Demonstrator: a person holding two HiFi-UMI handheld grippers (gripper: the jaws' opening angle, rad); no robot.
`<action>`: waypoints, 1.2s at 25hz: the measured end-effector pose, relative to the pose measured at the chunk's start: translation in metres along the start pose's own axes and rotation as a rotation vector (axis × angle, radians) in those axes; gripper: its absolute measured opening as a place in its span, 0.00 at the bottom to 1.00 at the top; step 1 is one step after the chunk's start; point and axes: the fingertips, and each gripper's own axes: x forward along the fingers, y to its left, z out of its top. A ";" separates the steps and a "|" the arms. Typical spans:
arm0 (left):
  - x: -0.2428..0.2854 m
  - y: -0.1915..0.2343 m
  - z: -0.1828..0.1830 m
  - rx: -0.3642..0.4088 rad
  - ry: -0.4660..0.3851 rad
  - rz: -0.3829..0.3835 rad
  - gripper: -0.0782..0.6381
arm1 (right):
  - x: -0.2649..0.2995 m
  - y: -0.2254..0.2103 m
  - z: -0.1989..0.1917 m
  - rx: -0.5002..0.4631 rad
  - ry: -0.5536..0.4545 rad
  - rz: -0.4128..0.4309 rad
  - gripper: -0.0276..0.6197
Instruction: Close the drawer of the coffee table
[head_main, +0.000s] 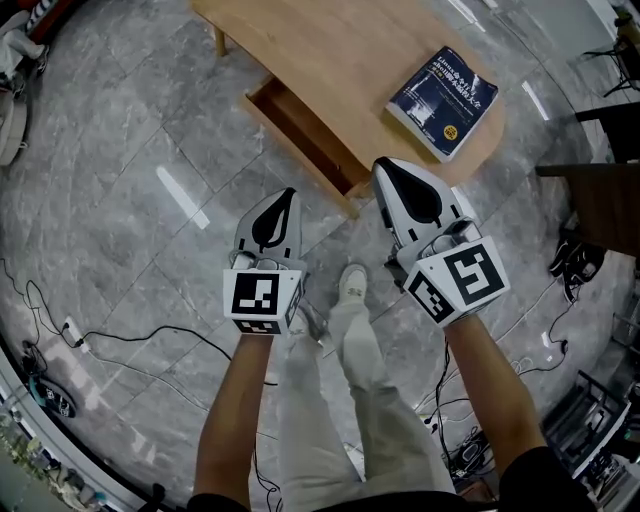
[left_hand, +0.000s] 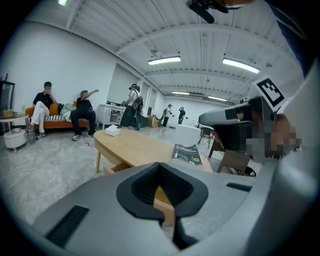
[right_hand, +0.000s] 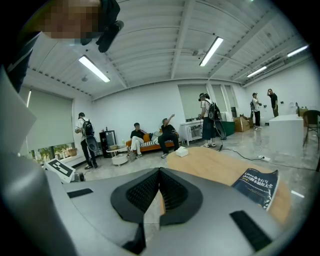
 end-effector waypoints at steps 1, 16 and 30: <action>0.002 0.000 -0.004 0.004 0.006 -0.001 0.11 | 0.000 -0.001 -0.002 0.000 0.001 -0.001 0.06; 0.030 0.003 -0.056 0.056 0.122 -0.047 0.11 | 0.016 -0.011 -0.021 -0.009 -0.015 0.002 0.06; 0.053 0.009 -0.118 0.095 0.250 -0.073 0.11 | 0.024 -0.022 -0.032 -0.058 -0.004 0.018 0.06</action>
